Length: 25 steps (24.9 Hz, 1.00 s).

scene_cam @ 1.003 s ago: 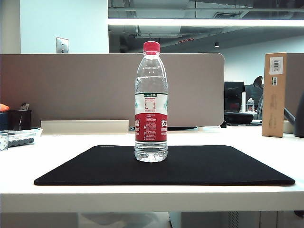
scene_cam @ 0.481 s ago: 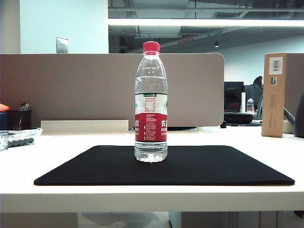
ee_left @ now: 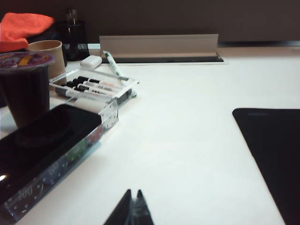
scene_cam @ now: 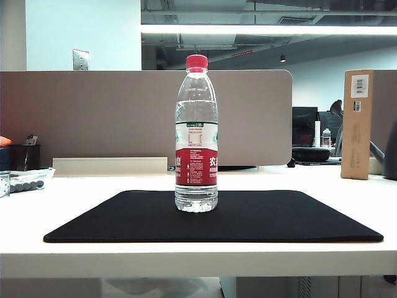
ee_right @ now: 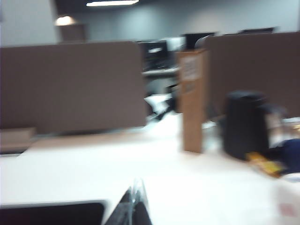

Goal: Stand the plastic bottle up on the black mouse pad.

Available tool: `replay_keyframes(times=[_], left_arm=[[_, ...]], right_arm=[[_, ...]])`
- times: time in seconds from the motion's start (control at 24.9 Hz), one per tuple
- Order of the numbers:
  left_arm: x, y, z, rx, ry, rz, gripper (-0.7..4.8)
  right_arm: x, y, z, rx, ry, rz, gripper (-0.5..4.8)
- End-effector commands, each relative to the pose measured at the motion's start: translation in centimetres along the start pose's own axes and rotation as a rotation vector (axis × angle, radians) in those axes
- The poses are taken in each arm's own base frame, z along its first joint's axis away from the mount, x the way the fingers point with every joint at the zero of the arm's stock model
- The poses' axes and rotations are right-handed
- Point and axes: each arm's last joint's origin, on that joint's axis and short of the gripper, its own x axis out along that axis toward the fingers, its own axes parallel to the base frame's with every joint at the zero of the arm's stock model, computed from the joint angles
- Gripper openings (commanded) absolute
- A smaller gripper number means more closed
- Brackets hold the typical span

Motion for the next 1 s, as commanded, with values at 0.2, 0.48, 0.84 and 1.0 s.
replay_keyframes(times=[0.2,0.48,0.84,1.0], left_arm=[[0.0,0.0,0.2,-0.003,-0.006,0.002,-0.04],[0.0,0.0,0.1,-0.003,-0.002,0.002,-0.04],[0.0,0.0,0.1,-0.003,-0.001,0.002,-0.04],[0.0,0.0,0.1,-0.003,-0.002,0.002,-0.04]], right_arm=[[0.2,-0.7,-2.2,0.023,0.126,0.2,-0.05],[0.1,-1.1,-2.6,0.01,0.168,0.137,-0.05],[0.1,-1.5,-2.8,0.067,0.186,0.056,-0.05],[0.1,-1.5,-2.8,0.068,0.187,0.056,-0.05]])
